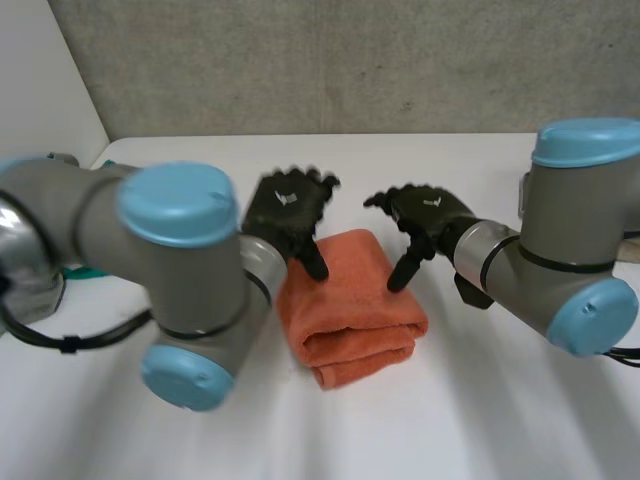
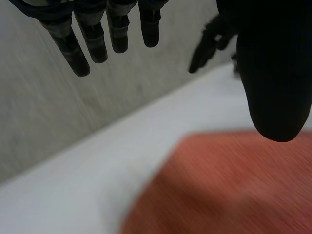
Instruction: Fold the laundry.
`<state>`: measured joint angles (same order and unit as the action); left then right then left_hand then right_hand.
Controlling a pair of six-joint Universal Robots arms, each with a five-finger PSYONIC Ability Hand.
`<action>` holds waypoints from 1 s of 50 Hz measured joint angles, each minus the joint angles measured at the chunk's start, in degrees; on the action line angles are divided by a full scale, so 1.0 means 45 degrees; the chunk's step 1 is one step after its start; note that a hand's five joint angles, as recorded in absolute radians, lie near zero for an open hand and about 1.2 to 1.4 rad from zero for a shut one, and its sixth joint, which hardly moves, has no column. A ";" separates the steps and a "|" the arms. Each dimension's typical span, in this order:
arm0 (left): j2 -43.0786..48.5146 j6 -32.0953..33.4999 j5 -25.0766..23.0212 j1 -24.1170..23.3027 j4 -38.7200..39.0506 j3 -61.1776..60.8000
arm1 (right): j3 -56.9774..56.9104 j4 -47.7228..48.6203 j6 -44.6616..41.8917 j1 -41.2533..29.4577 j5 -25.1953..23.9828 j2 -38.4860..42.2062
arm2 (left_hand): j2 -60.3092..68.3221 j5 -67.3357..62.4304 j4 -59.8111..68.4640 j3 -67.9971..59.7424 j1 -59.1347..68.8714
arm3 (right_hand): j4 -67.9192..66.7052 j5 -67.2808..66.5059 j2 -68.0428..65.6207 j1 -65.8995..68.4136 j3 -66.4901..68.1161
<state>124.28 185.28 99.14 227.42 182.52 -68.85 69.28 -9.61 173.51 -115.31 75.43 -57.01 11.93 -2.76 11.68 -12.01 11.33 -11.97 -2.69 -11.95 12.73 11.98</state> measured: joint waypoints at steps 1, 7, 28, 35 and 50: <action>0.0368 -0.0166 0.0317 -0.0179 -0.0313 0.0246 | -0.0342 -0.0356 -0.0013 0.0065 -0.0161 0.0374 | 0.0000 0.0000 0.0000 0.0000 0.0000 | 0.0000 0.0000 0.0000 0.0000 0.0002; 0.1692 -0.0758 0.1686 -0.0707 -0.1685 0.1009 | -0.1483 -0.1400 -0.0238 0.0204 -0.0979 0.1917 | 0.0000 0.0000 0.0000 0.0000 0.0000 | 0.0000 0.0000 0.0000 0.0000 0.0002; 0.0261 -0.0477 0.1758 -0.0283 -0.2519 0.1153 | -0.0244 -0.0282 -0.3392 0.0104 0.0290 0.1043 | 0.0000 0.0004 -0.0002 0.0000 0.0000 | 0.0000 0.0018 0.0000 -0.0231 0.0002; -0.1532 0.0314 -0.1106 0.0488 -0.1692 0.1912 | 0.3699 0.2849 -0.4379 -0.0400 0.0319 -0.1642 | 0.0000 0.0003 0.0000 0.0000 0.0000 | 0.0000 0.0018 0.0000 -0.0231 -0.0037; -0.1940 0.0881 -0.9158 0.1126 -0.2319 0.2382 | 0.8983 0.8376 -0.5744 -0.1343 0.0292 -0.2034 | 0.0000 0.0005 0.0000 0.0000 0.0000 | 0.0000 0.0018 0.0000 -0.0231 -0.0037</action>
<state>115.55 189.24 57.93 232.48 172.08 -58.13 109.70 28.08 147.66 -121.35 76.74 -66.16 11.93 -2.73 11.68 -12.01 11.33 -11.97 -2.61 -11.95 11.69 11.82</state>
